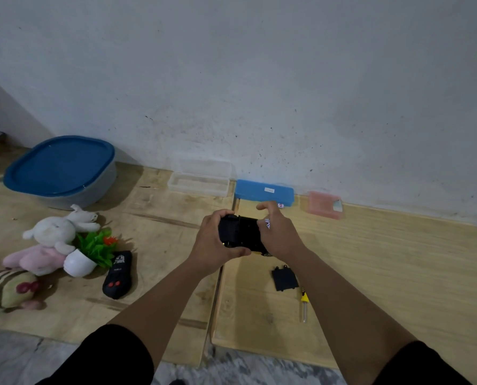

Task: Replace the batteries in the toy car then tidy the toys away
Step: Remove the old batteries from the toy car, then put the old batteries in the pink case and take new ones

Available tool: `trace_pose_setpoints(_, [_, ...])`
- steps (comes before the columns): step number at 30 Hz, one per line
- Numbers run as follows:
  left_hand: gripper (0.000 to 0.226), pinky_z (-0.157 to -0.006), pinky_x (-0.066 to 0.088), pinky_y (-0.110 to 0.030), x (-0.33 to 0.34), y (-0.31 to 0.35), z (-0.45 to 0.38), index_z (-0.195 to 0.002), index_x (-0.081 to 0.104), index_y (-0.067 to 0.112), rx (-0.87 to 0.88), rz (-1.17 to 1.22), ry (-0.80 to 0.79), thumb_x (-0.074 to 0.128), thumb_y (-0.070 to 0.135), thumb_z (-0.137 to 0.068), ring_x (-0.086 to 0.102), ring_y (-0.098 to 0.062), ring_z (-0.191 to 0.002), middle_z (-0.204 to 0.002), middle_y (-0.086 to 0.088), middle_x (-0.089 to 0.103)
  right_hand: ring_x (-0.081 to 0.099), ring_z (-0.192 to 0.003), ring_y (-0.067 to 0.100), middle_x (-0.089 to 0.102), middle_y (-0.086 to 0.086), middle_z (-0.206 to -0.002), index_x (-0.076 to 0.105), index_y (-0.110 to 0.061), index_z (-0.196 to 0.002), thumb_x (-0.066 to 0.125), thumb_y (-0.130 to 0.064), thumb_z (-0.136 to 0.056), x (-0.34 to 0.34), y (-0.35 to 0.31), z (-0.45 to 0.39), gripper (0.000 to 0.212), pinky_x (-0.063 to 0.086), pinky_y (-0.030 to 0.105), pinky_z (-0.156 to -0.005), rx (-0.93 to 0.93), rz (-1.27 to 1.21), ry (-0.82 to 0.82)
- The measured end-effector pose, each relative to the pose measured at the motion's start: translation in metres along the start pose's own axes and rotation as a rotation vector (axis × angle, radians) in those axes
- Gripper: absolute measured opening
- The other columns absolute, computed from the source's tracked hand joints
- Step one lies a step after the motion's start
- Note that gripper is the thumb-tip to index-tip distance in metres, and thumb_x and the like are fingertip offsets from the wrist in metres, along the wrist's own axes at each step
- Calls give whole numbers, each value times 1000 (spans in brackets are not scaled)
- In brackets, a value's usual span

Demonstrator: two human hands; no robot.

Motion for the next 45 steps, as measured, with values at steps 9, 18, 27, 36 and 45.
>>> trace_pose_setpoints(9, [90, -97, 47, -30, -15, 3, -17, -129, 44, 27, 13, 2, -31, 92, 27, -53, 49, -13, -113, -122, 1, 46, 50, -79, 8, 59, -6, -87, 27, -39, -144, 75, -56, -65, -17, 5, -8, 94, 36, 23, -61, -5, 313, -212])
trace_pose_setpoints(18, [98, -94, 50, -27, -16, 6, -25, -133, 39, 40, 7, 93, -114, 92, 24, -53, 53, -8, -114, -124, 9, 51, 57, -85, 14, 65, -5, -99, 51, -31, -121, 77, -54, -63, -18, 7, -9, 68, 47, 27, -70, -25, 357, -141])
trace_pose_setpoints(27, [112, -84, 50, -16, -7, 19, -26, -147, 8, 44, -16, 341, -201, 81, 8, -70, 52, -4, -119, -132, 5, 47, 64, -81, 15, 63, -7, -82, 64, -27, -107, 82, -38, -65, -19, 26, -7, 48, 56, 28, -68, 50, -90, -159])
trace_pose_setpoints(36, [95, -107, 40, -41, 0, 28, -31, -141, 11, 55, -1, 241, -251, 76, 42, -73, 33, -14, -138, -157, 4, 18, 41, -41, -2, 60, -1, -58, 22, -39, -145, 68, -39, -80, -20, 37, 9, 80, 40, 17, -65, 117, -266, -240])
trace_pose_setpoints(45, [86, -104, 41, -44, 18, 22, -26, -139, -6, 59, -147, -237, -271, 53, 70, -77, 47, -31, -128, -149, -5, 39, 60, -78, 20, 57, -1, -73, 13, -28, -149, 55, -57, -83, -15, 55, 14, 84, 50, 34, -79, 245, -13, 41])
Point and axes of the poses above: each hand's wrist, its own z-axis away from the middle knuckle, its own x-axis out of the palm, y = z × x, the point moved 1 cm from there along -z, towards the middle knuckle
